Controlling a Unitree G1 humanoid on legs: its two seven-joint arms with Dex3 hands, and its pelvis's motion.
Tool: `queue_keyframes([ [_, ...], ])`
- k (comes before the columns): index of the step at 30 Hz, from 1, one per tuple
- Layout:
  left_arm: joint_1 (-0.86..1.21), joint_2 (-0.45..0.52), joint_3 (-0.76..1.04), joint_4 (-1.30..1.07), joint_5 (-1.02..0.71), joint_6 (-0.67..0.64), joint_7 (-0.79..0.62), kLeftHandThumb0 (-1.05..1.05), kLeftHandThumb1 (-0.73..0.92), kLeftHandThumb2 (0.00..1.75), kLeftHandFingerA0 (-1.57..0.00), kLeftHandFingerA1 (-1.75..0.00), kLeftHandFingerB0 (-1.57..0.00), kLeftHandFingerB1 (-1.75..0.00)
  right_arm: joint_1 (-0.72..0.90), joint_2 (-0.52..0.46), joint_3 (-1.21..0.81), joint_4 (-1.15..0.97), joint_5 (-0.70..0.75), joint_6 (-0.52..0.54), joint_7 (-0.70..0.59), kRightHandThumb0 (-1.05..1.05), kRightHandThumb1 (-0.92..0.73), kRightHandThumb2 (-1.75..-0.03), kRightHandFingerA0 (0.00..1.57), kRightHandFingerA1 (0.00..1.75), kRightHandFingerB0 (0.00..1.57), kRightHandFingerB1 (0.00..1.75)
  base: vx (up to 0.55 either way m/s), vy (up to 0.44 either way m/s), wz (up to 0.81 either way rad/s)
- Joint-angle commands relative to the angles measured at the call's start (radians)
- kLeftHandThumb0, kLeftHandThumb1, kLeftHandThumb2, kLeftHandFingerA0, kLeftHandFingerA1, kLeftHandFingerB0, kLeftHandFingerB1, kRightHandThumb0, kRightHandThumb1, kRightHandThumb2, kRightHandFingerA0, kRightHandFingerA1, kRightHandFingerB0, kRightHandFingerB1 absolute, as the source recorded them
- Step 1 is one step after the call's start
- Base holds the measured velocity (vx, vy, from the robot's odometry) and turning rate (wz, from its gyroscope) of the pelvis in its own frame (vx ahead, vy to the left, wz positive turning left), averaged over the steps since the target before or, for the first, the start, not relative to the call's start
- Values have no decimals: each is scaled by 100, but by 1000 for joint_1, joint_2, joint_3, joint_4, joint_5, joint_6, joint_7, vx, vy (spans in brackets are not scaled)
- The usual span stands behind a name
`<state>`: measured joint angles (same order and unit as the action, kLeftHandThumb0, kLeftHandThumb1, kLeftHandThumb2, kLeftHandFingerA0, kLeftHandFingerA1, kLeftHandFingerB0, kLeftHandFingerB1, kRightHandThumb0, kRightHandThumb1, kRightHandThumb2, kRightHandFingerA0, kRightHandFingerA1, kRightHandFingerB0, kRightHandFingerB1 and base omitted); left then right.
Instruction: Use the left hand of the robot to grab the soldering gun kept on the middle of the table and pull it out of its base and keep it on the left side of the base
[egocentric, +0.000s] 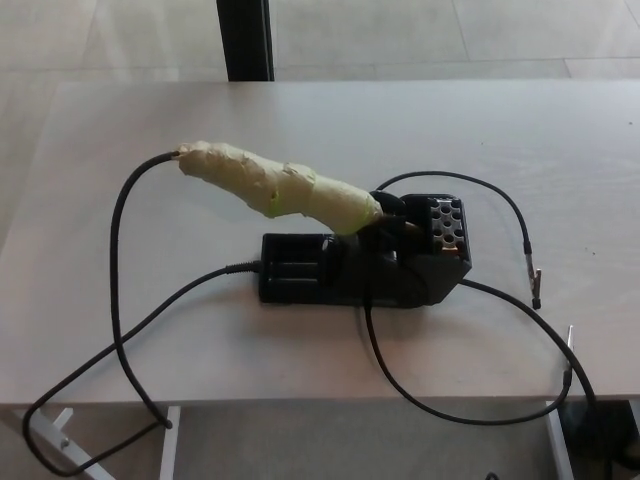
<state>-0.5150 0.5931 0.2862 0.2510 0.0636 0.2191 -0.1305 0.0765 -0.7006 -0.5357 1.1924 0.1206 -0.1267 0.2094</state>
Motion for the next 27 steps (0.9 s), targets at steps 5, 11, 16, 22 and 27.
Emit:
queue_keyframes([
  [5, -284, -44, -397, -175, 293, 43, -8, -62, 53, 87, -25, -60, -21, -50, -4, -40, 1, 12, 23, -29, 27, -63, -49, -86, 24, 58, 17, 44, 0, 0, 0],
  [11, -252, -116, -653, -247, 392, 33, -90, -65, 66, 61, -32, -55, -28, -42, -8, -42, -3, 10, 28, -28, 37, -60, -64, -60, 24, 54, 24, 33, 0, 0, 0],
  [16, -247, -153, -764, -239, 424, 4, -104, -71, 70, 67, -36, -60, -29, -44, -16, -47, 2, 8, 23, -31, 44, -58, -65, -60, 26, 54, 25, 32, 0, 0, 0],
  [22, -284, -163, -881, -214, 477, 13, -164, -70, 79, 64, -28, -62, -27, -41, -23, -47, 10, 5, 19, -24, 35, -59, -65, -60, 26, 53, 24, 32, 0, 0, 0],
  [27, -306, -140, -921, -218, 487, 22, -230, -72, 81, 64, -28, -60, -27, -40, -31, -48, 9, 10, 22, -24, 44, -59, -64, -61, 24, 53, 24, 31, 0, 0, 0],
])
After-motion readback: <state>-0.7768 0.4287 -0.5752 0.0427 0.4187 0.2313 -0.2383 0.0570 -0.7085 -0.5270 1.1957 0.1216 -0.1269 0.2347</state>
